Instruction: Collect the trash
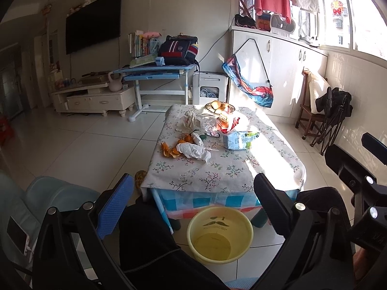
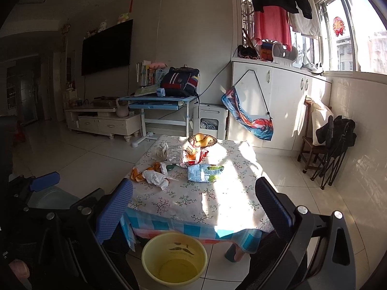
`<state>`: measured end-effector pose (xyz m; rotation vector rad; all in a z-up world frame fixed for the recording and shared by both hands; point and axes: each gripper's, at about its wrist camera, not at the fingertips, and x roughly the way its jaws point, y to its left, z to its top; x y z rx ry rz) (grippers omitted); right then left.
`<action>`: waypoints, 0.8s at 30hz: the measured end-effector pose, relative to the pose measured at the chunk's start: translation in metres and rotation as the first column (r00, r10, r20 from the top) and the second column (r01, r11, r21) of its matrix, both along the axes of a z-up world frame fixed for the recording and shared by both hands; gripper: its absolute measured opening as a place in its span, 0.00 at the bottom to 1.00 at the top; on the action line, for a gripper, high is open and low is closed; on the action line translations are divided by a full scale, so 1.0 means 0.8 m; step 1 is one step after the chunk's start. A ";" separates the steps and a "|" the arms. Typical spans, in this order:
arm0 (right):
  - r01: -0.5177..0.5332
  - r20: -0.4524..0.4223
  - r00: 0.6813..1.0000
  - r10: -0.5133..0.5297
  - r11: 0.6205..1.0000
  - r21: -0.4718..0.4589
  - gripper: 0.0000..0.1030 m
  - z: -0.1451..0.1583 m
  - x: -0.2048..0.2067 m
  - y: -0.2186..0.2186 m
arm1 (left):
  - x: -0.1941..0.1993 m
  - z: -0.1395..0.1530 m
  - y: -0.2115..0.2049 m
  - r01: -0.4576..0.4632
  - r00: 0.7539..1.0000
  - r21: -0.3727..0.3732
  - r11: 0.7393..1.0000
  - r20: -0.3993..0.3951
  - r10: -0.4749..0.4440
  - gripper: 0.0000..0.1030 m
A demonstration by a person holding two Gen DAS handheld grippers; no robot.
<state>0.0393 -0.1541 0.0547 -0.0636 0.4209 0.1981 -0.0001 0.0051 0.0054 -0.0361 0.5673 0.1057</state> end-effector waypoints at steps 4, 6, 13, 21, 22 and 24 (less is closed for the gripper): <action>-0.005 -0.021 1.000 0.004 0.999 -0.044 0.95 -0.015 0.008 0.002 | 0.011 -0.005 0.017 -0.025 1.000 -0.019 1.000 -0.011 0.025 0.94; -0.011 -0.031 0.999 0.010 0.999 -0.042 0.95 -0.021 0.014 0.000 | 0.021 -0.007 0.023 -0.032 0.999 -0.024 0.999 -0.019 0.032 0.94; -0.005 -0.108 0.994 0.000 0.999 -0.048 0.95 -0.053 0.057 -0.005 | 0.061 -0.019 0.047 -0.052 0.998 -0.042 0.998 -0.036 0.050 0.94; -0.024 -0.228 0.973 0.018 0.999 -0.024 0.94 -0.104 0.119 -0.011 | 0.126 -0.064 0.069 -0.074 0.990 -0.052 0.996 -0.123 0.067 0.94; -0.024 -0.240 0.971 0.019 1.000 -0.019 0.94 -0.110 0.127 -0.013 | 0.137 -0.070 0.070 -0.073 0.989 -0.059 0.996 -0.131 0.064 0.94; -0.028 -0.262 0.965 0.026 1.000 -0.007 0.94 -0.119 0.141 -0.015 | 0.162 -0.081 0.069 -0.071 0.987 -0.068 0.995 -0.152 0.060 0.94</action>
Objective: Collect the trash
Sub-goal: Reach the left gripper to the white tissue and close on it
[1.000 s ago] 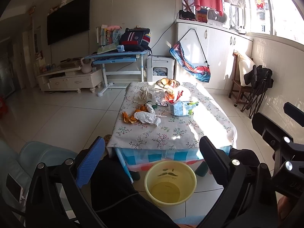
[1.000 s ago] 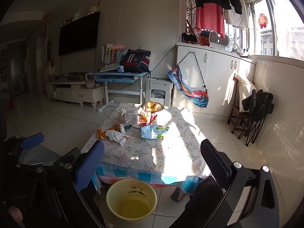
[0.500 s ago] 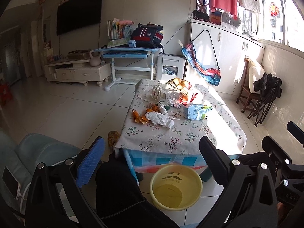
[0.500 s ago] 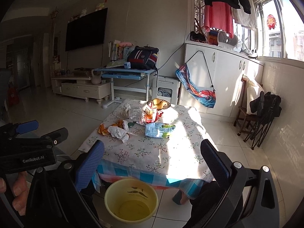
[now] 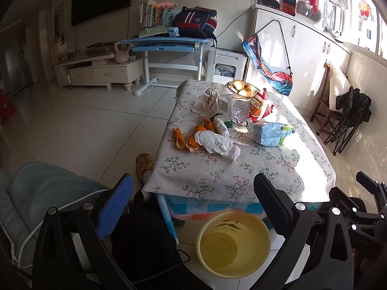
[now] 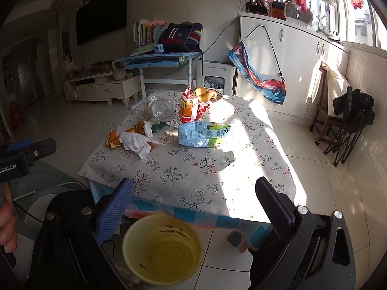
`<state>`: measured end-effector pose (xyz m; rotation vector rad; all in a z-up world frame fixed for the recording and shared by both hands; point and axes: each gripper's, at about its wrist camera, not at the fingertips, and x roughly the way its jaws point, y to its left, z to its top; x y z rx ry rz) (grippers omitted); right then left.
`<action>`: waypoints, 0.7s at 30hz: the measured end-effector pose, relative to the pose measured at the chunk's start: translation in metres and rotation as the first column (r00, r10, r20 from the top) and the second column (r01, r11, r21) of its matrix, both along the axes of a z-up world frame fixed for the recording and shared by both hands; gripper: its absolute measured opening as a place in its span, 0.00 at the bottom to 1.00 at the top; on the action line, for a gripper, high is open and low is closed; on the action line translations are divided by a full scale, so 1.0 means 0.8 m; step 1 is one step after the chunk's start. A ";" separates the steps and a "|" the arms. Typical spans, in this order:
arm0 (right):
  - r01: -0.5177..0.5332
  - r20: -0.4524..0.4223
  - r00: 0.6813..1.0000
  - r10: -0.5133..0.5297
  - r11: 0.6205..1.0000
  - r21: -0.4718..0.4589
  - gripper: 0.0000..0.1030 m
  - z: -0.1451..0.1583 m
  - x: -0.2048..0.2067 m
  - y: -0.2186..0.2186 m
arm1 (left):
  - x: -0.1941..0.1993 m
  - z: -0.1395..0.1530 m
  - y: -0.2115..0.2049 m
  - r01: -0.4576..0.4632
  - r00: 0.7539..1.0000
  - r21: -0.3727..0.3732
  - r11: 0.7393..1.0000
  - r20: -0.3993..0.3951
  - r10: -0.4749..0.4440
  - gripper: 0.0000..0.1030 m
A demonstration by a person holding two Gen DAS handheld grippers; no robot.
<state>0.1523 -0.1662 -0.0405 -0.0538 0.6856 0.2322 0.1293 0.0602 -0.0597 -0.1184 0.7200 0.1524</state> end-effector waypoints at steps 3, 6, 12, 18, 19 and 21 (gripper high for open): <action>-0.010 -0.024 1.000 0.010 1.000 0.005 0.94 -0.011 0.021 -0.001 | 0.039 -0.019 -0.004 0.006 0.999 -0.030 1.000 -0.034 -0.007 0.94; -0.031 -0.041 0.999 0.031 0.999 0.005 0.94 -0.020 0.040 0.003 | 0.076 -0.035 -0.008 -0.006 0.999 -0.052 0.999 -0.050 0.003 0.94; -0.078 -0.085 0.993 0.079 0.997 0.006 0.94 -0.043 0.070 0.014 | 0.148 -0.070 -0.015 -0.033 0.995 -0.078 0.996 -0.094 0.026 0.91; -0.093 -0.109 0.990 0.095 0.995 0.020 0.94 -0.059 0.095 0.011 | 0.219 -0.110 -0.022 -0.080 0.982 -0.100 0.992 -0.177 0.062 0.77; -0.090 -0.113 0.989 0.092 0.996 0.025 0.94 -0.062 0.098 0.009 | 0.229 -0.119 -0.022 -0.091 0.978 -0.098 0.991 -0.196 0.071 0.71; -0.080 -0.123 0.989 0.084 0.996 0.034 0.94 -0.068 0.103 0.005 | 0.245 -0.135 -0.020 -0.105 0.971 -0.118 0.987 -0.227 0.076 0.55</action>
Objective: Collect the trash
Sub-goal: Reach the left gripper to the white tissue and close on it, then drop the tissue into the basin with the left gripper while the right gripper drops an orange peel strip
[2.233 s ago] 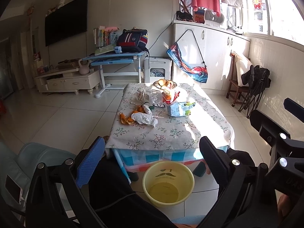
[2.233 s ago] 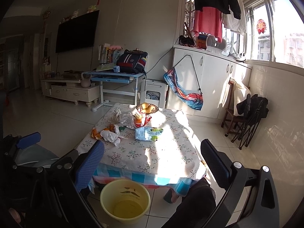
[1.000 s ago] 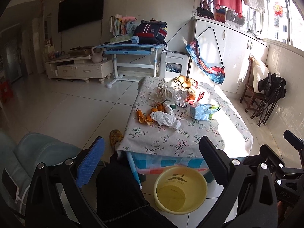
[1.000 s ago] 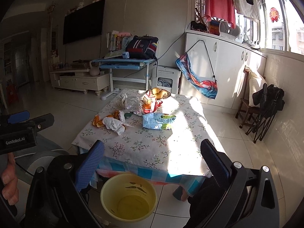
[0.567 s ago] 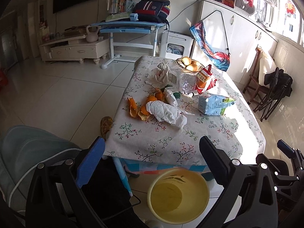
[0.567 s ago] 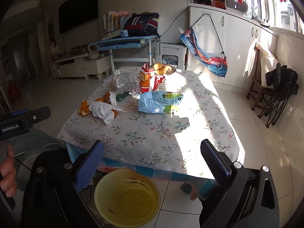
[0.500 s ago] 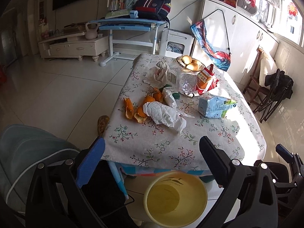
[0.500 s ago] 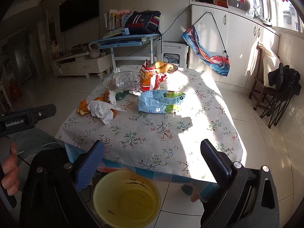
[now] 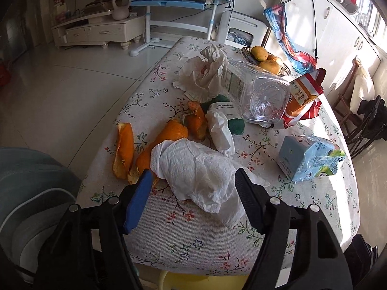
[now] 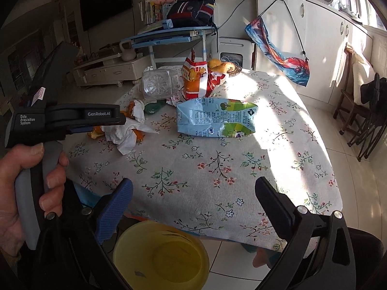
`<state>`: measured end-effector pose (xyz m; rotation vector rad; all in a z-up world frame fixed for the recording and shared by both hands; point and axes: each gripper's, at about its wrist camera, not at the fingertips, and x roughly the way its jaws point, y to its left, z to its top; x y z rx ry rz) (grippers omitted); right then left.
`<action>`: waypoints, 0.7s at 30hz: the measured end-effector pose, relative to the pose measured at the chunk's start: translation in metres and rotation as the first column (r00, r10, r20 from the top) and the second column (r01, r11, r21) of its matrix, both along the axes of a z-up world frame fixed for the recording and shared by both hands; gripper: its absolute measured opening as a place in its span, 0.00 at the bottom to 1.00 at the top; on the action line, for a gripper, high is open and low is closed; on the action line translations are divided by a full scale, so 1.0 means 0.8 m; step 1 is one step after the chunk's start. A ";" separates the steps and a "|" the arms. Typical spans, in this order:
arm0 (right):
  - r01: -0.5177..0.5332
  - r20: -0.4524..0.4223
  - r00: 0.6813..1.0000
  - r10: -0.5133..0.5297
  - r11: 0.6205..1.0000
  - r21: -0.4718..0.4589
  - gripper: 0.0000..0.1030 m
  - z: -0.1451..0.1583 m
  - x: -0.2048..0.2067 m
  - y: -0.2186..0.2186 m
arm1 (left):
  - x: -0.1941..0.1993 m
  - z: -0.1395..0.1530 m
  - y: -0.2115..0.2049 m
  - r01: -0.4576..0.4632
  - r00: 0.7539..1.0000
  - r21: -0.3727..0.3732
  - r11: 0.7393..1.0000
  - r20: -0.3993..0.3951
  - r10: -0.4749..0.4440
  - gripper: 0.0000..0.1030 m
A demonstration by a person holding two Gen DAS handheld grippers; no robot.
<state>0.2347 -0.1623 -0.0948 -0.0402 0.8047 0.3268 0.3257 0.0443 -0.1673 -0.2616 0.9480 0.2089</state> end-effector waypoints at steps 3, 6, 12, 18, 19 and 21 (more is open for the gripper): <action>0.013 -0.020 1.000 -0.013 1.000 0.007 0.94 -0.009 0.006 -0.007 | 0.010 -0.012 0.005 0.010 1.000 -0.060 0.998 0.000 -0.010 0.22; 0.018 -0.028 0.999 -0.017 1.000 0.007 0.94 -0.013 0.012 -0.011 | 0.014 -0.011 0.009 0.027 1.000 -0.075 0.997 0.009 -0.026 0.07; -0.003 -0.002 1.000 0.003 1.000 -0.001 0.94 -0.006 0.017 -0.010 | -0.022 0.022 0.028 0.076 0.990 -0.129 0.989 0.124 -0.060 0.05; -0.062 0.017 0.998 0.062 0.998 -0.012 0.94 0.002 0.021 0.007 | -0.077 0.059 0.030 0.139 0.971 -0.126 0.982 0.210 -0.111 0.06; -0.079 0.020 0.997 0.080 0.997 -0.019 0.94 0.002 0.022 0.014 | -0.089 0.062 0.031 0.144 0.970 -0.121 0.982 0.215 -0.116 0.06; -0.114 0.023 0.993 0.115 0.993 -0.030 0.94 0.003 0.025 0.029 | -0.117 0.061 0.032 0.159 0.970 -0.121 0.980 0.205 -0.132 0.06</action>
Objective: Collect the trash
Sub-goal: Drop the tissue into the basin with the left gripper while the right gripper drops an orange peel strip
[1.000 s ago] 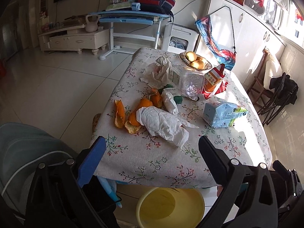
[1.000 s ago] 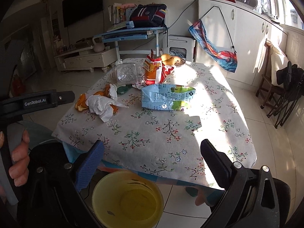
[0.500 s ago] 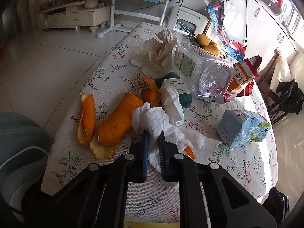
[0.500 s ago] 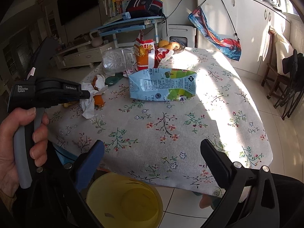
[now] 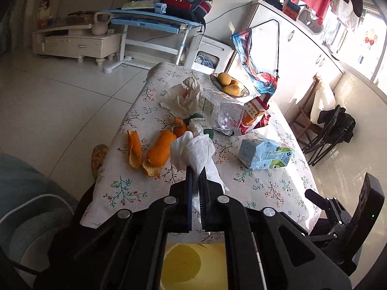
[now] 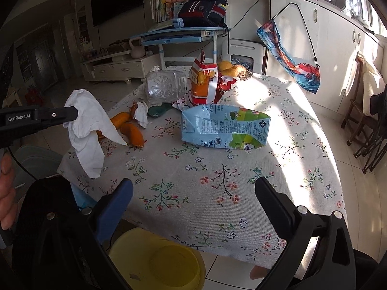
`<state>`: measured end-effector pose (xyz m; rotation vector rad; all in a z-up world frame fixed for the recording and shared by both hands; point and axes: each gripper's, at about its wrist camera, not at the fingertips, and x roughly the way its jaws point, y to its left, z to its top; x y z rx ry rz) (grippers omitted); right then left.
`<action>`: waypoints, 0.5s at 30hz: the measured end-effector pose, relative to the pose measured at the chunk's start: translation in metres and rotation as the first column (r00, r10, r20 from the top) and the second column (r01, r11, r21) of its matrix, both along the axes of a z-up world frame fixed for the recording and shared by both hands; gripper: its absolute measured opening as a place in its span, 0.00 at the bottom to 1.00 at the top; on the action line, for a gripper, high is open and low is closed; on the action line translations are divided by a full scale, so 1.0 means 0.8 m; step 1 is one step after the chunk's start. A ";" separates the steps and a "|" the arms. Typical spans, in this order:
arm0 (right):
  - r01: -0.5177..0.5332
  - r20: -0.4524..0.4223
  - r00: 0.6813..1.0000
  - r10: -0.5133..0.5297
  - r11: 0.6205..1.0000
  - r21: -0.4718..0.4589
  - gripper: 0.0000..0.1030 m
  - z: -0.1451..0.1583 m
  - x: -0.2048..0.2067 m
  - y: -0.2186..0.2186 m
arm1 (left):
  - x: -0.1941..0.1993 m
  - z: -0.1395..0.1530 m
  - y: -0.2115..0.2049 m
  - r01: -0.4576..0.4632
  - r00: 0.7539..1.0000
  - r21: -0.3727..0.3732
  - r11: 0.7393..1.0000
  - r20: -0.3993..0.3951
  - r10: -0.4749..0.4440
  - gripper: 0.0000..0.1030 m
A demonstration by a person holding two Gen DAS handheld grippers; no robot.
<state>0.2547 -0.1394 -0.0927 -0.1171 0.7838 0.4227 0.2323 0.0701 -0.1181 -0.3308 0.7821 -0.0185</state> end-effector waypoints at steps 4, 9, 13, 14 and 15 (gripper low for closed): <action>-0.074 0.008 0.997 0.074 0.997 0.001 0.94 0.005 0.014 0.030 | -0.042 -0.025 -0.003 0.039 0.996 0.004 0.999 -0.078 -0.039 0.06; -0.192 -0.011 0.981 0.192 0.981 -0.006 0.82 0.005 0.039 0.074 | -0.075 -0.058 -0.018 0.079 0.984 -0.026 0.997 -0.160 -0.082 0.06; -0.243 -0.056 0.969 0.242 0.970 -0.009 0.71 -0.008 0.060 0.104 | -0.083 -0.076 -0.040 0.126 0.971 -0.056 0.990 -0.197 -0.134 0.06; -0.248 -0.065 0.967 0.247 0.969 -0.013 0.70 -0.012 0.064 0.109 | -0.084 -0.079 -0.048 0.141 0.968 -0.057 0.988 -0.203 -0.150 0.06; -0.250 -0.074 0.966 0.248 0.968 -0.015 0.69 -0.016 0.069 0.114 | -0.085 -0.082 -0.056 0.156 0.964 -0.056 0.986 -0.209 -0.165 0.06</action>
